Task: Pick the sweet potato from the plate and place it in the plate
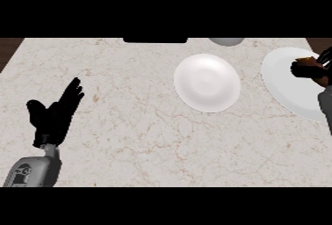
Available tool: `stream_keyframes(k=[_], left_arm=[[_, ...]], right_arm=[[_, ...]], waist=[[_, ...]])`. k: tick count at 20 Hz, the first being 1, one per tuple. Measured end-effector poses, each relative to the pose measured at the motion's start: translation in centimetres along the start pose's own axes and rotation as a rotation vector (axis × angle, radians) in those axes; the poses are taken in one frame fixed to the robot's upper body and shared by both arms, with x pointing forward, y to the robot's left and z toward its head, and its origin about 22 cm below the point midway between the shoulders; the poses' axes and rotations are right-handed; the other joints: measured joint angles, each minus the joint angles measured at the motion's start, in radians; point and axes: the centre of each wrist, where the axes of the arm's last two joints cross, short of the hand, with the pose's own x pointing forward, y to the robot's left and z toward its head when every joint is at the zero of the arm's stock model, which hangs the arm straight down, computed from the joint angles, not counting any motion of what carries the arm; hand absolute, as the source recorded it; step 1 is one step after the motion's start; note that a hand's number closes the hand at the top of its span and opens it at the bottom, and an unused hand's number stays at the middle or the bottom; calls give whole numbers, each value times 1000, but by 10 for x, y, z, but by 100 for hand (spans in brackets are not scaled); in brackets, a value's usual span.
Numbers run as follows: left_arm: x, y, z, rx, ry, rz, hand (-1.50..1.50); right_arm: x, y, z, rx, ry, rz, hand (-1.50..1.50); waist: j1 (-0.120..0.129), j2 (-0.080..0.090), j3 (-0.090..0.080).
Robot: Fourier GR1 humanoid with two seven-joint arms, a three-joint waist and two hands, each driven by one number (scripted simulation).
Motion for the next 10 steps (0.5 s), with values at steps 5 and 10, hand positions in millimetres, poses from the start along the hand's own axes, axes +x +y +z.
stream_keyframes(k=[5, 10], left_arm=[[1, 1, -3, -4, -2, 4, 0], [1, -1, -5, -2, 0, 1, 0]], right_arm=[[-36, -2, -8, 140, 62, -89, -150], [-49, -3, -11, 150, -16, -137, -150]], waist=[[3, 3, 1], [7, 4, 1]])
